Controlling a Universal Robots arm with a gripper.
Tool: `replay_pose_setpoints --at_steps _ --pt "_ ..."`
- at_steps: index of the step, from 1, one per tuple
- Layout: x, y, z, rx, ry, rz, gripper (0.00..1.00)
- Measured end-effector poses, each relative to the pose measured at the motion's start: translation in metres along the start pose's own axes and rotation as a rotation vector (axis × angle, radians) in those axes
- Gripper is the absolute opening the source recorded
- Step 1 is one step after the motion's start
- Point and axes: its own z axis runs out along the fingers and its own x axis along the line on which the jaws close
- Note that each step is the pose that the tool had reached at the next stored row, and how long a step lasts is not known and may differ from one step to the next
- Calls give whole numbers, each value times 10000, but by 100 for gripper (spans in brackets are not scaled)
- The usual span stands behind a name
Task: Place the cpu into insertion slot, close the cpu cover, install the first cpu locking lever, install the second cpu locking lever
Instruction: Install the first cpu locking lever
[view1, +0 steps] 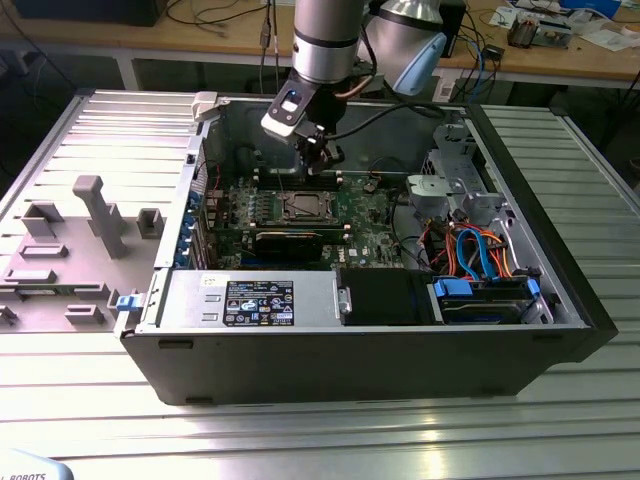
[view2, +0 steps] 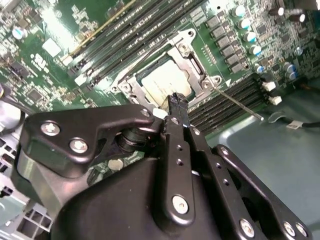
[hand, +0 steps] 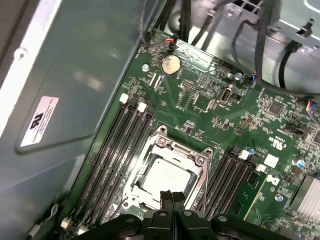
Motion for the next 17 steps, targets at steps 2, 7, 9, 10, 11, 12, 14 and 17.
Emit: replay_pose_setpoints --at_steps 2,7,9,10,11,12,14,17 --pt "0 0 0 3 0 -409 11" --pt "0 0 1 21 -24 -1411 11" --pt "0 0 1 33 -41 -1989 11" --pt "0 0 1 37 -46 -2184 11" --pt "0 0 1 40 -52 -2359 11" --pt "0 0 1 45 -59 -2594 11" --pt "0 0 2 54 -73 -3061 11" --pt "0 0 2 70 -94 -3797 11"
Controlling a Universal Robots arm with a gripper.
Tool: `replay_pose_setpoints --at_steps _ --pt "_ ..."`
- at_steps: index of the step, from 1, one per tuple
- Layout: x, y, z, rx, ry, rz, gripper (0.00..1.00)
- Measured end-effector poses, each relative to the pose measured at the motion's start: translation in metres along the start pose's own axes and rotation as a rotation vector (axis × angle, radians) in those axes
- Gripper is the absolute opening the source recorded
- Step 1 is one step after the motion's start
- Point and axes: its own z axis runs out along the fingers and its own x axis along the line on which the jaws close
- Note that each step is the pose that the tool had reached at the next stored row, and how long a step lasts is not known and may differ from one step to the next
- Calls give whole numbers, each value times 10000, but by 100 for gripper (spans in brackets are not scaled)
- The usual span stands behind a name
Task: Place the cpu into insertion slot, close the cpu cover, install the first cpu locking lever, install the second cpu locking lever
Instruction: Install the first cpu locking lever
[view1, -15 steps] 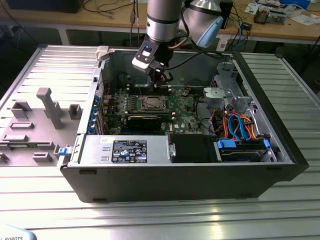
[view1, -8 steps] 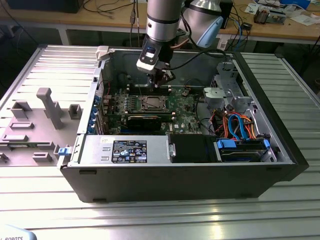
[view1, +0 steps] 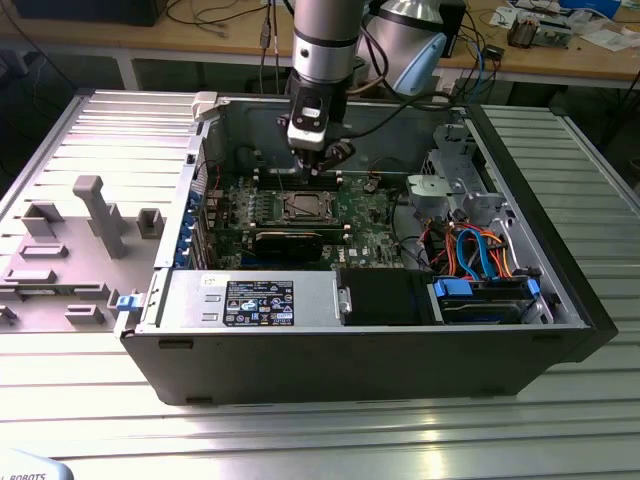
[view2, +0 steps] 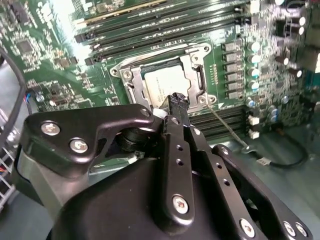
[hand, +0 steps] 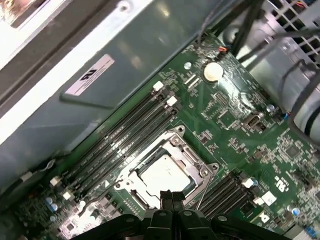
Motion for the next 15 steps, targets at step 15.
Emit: replay_pose_setpoints --at_steps 15 --pt "0 0 2 -414 203 -2493 11"
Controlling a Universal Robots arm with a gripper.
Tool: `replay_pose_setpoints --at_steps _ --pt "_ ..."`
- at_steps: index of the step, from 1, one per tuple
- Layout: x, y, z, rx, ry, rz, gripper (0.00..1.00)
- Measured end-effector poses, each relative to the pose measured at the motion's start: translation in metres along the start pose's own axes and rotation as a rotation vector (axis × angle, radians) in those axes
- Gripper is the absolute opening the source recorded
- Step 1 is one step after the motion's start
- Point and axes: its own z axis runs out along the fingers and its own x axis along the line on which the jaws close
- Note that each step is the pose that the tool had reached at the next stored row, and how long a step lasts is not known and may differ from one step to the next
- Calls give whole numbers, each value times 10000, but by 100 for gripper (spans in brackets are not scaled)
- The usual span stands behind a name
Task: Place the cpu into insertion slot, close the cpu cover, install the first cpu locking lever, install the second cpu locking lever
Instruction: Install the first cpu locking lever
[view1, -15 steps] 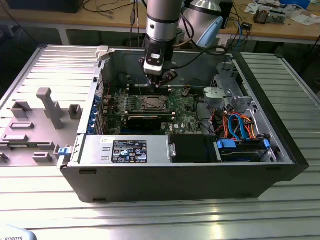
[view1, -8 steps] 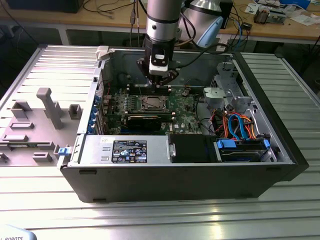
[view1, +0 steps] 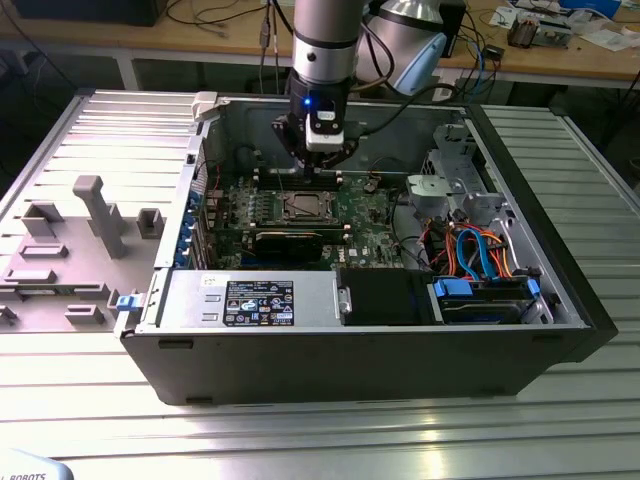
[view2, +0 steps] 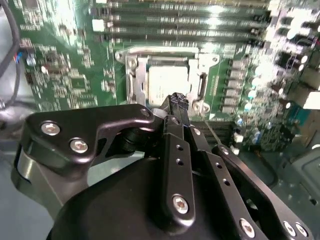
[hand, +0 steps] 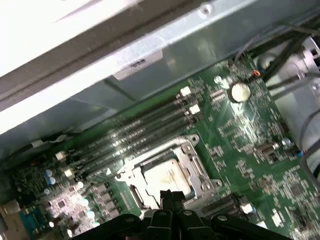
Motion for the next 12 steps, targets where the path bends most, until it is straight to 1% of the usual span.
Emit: replay_pose_setpoints --at_steps 1,2,3,6,8,9,10,11,12 --pt "0 0 0 -84 45 -50 11" --pt "0 0 1 -103 54 -157 11" --pt "0 0 2 -99 54 -291 11" --pt "-1 -1 6 -85 46 -852 11" --pt "-1 -1 8 -82 29 -1198 11" --pt "0 -2 9 -87 2 -1388 11" --pt "-1 -1 11 -109 -56 -1570 11" --pt "-1 -1 12 -129 -109 -1667 11" --pt "-1 -1 13 -166 -208 -1802 11"
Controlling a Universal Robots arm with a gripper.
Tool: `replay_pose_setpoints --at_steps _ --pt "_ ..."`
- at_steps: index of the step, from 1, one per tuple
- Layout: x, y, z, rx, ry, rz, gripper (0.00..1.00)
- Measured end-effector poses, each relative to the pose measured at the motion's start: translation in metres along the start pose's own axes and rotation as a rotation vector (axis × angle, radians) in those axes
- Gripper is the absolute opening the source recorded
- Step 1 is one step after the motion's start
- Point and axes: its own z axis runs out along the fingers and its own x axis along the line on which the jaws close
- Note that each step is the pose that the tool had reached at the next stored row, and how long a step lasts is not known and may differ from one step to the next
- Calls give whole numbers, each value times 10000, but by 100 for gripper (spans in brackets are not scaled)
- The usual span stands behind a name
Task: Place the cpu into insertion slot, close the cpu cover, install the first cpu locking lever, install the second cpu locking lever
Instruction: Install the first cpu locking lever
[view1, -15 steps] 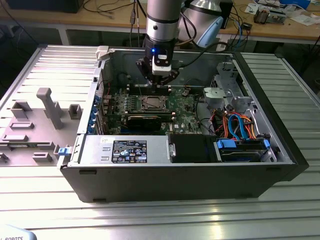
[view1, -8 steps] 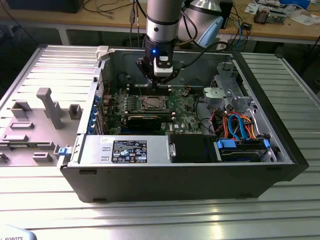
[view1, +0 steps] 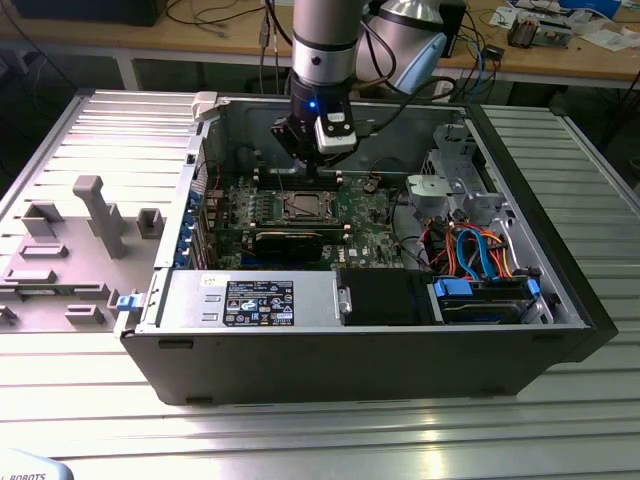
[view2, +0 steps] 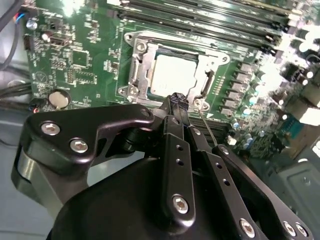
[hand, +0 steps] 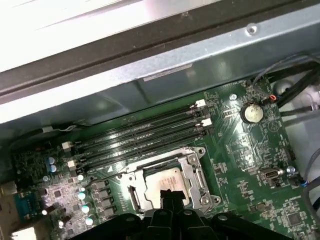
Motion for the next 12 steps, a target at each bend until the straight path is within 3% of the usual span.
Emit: replay_pose_setpoints --at_steps 2,3,7,9,12 --pt "0 0 0 -44 -139 -200 11" --pt "0 0 0 -57 -155 -296 11" --pt "0 0 -1 -229 -92 -880 11" --pt "0 1 0 -241 -96 -1094 11" --pt "-1 -1 0 -257 -155 -1576 11"
